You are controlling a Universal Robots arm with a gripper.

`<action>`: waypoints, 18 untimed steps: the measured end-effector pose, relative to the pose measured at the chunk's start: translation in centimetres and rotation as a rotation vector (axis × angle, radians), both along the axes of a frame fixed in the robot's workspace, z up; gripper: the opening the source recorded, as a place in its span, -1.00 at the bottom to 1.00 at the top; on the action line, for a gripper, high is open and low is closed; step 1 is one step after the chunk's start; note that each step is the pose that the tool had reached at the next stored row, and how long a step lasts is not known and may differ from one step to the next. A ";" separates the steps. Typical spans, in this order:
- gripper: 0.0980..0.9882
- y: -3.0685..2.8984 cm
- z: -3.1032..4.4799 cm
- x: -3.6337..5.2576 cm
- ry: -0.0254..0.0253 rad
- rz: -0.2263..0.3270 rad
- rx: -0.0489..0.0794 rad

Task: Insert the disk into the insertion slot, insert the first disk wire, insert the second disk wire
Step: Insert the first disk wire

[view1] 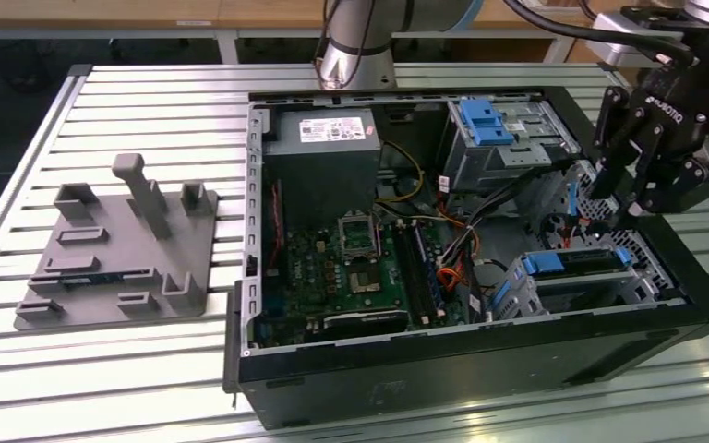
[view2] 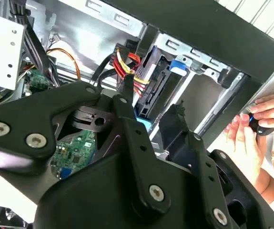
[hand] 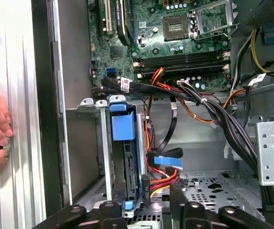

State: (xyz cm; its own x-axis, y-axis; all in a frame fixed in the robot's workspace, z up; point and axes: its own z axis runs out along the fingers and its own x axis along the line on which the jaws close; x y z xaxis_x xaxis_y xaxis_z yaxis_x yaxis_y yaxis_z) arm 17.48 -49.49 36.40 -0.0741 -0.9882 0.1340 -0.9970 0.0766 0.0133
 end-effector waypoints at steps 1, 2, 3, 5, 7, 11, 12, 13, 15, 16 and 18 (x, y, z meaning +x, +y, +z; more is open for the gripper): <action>-0.10 0.00 -0.09 0.23 0.0039 0.000 0.000; -0.10 0.00 -0.18 0.46 0.0077 0.000 0.000; -0.10 0.01 -0.29 0.58 0.0110 0.000 0.000; -0.10 0.00 -0.48 0.59 0.0147 0.000 -0.003; -0.10 0.00 -0.66 0.58 0.0165 -0.001 -0.006; -0.14 0.01 -0.77 0.59 0.0166 -0.001 -0.006; -0.30 0.01 -0.80 0.59 0.0166 -0.001 -0.006; -0.30 0.02 -0.84 0.59 0.0166 0.000 -0.006; -0.30 0.01 -0.94 0.53 0.0166 -0.001 -0.006; -0.30 0.02 -0.99 0.48 0.0166 -0.001 -0.006; -0.30 0.01 -1.07 0.43 0.0163 0.000 -0.006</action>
State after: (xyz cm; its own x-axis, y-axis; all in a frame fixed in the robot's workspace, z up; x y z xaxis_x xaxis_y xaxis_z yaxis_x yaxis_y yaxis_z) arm 17.91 -49.48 35.34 -0.0724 -0.9874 0.1410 -0.9966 0.0772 0.0291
